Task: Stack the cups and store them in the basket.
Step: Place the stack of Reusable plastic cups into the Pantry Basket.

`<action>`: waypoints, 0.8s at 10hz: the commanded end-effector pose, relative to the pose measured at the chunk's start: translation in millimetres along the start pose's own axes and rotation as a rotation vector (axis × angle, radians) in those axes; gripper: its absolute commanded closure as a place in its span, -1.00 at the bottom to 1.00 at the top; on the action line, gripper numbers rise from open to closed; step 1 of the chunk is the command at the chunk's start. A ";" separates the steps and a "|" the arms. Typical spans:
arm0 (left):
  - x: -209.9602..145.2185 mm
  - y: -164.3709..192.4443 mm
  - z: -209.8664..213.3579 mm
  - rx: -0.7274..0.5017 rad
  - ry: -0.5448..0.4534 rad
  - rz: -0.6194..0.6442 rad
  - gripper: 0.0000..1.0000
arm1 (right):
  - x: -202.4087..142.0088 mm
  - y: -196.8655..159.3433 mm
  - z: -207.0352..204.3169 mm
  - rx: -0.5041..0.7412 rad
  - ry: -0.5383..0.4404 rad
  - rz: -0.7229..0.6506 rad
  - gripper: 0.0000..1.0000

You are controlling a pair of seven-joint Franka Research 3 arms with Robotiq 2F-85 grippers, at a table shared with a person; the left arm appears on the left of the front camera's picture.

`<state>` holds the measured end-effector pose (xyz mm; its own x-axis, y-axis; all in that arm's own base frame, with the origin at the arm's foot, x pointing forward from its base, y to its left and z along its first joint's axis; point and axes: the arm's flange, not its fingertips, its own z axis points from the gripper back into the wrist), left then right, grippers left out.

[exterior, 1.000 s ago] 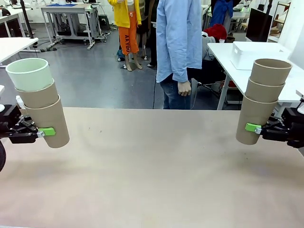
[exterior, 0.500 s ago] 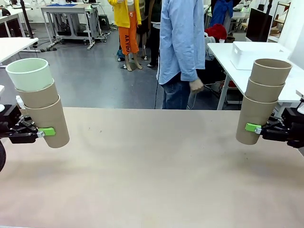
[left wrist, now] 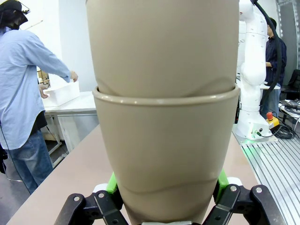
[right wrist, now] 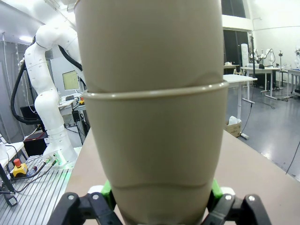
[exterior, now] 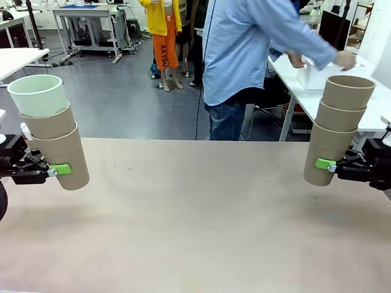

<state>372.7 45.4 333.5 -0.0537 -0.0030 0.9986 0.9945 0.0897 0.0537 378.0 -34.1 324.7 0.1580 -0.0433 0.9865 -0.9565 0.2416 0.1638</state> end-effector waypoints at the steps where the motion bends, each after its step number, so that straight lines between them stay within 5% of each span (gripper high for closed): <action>1: 5.2 0.4 -2.8 0.003 -0.009 0.001 -0.70 | 5.5 -0.6 -3.7 -0.006 -0.007 0.007 -0.68; 8: 5.2 0.4 -2.8 0.003 -0.009 0.001 -0.70 | 5.5 -0.6 -3.7 -0.006 -0.007 0.007 -0.68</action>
<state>372.7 45.4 333.5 -0.0537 -0.0030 0.9986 0.9945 0.0897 0.0537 378.0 -34.1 324.7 0.1580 -0.0433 0.9865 -0.9565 0.2416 0.1638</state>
